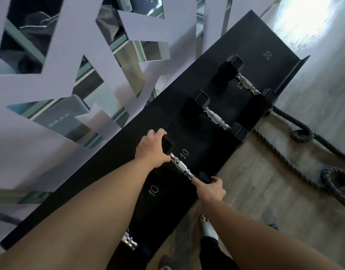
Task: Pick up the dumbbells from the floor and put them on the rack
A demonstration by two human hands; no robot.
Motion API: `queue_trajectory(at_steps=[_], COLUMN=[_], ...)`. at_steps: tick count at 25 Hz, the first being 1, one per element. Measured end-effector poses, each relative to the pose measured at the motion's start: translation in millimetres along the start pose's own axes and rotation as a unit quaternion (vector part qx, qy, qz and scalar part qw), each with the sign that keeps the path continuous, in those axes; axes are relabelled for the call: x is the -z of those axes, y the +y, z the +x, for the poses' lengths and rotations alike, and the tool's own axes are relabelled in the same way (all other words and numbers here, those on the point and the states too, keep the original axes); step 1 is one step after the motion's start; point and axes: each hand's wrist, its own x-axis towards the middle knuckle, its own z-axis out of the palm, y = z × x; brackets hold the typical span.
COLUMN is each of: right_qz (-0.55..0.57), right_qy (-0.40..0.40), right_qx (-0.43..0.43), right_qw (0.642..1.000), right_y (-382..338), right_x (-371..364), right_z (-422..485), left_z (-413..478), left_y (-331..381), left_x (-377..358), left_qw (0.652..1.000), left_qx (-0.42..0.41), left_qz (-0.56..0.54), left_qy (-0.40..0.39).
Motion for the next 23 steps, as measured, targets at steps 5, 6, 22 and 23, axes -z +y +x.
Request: queue_trajectory(at_steps=[5,6,22,23], right_qz=[-0.031,-0.037,-0.273,-0.269], right_qy=[0.014,0.015,-0.089,-0.090], right_qx=[-0.015,-0.017,0.193,0.188], right_qw=[0.999,0.999,0.938,0.940], right_y=[-22.6,-25.5,-27.3,-17.0], right_x=[1.1,-0.3,160.9,177.4], right_z=[51.7,58.3,39.1,22.8], left_z=[46.8,53.7,-44.9,-58.6], left_y=[22.7,24.8,-34.1,-31.0], left_x=[-14.3,-18.0,14.0,17.2], left_qw=[0.999,0.999,0.961,0.958], left_qx=[0.021,0.027,-0.020,-0.030], left_qz=[-0.016,-0.023,-0.226,-0.236], left_qy=[-0.027,-0.035,-0.157,-0.159])
